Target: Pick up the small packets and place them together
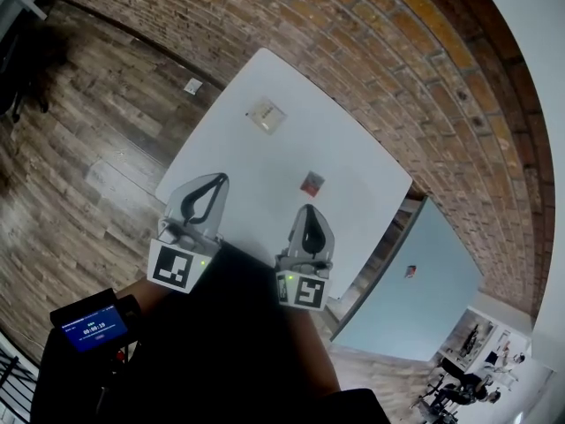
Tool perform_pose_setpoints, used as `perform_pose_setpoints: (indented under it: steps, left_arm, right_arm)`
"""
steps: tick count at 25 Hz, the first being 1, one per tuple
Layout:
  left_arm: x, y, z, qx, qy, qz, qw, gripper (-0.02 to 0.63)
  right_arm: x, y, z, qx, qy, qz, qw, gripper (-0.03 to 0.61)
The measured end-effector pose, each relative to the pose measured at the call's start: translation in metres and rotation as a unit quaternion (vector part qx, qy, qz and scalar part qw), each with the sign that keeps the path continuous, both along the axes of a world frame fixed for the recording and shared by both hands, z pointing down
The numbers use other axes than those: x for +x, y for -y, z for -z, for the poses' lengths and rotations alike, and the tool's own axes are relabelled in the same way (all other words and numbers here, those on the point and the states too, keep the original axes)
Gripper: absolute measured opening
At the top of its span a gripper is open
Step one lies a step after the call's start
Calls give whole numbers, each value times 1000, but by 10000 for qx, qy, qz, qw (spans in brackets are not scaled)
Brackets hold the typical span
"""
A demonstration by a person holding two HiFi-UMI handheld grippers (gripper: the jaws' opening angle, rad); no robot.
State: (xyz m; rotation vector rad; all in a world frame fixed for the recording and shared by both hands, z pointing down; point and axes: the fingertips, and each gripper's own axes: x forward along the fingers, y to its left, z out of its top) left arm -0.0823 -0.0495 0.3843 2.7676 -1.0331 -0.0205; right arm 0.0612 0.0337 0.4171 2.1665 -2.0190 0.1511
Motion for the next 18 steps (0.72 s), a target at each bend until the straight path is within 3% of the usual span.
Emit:
perform_pose_setpoints:
  steps: [9, 15, 18]
  left_arm:
    - [49, -21, 6, 74, 80, -62, 9999, 0]
    - [58, -26, 2, 89, 213, 149, 9996, 0]
    - [55, -22, 4, 74, 241, 41, 9997, 0]
  right_arm:
    - [44, -19, -3, 45, 277, -204, 9994, 3]
    - [53, -4, -2, 290, 617, 11, 9977, 3]
    - [48, 4, -1, 263, 707, 92, 9971, 3]
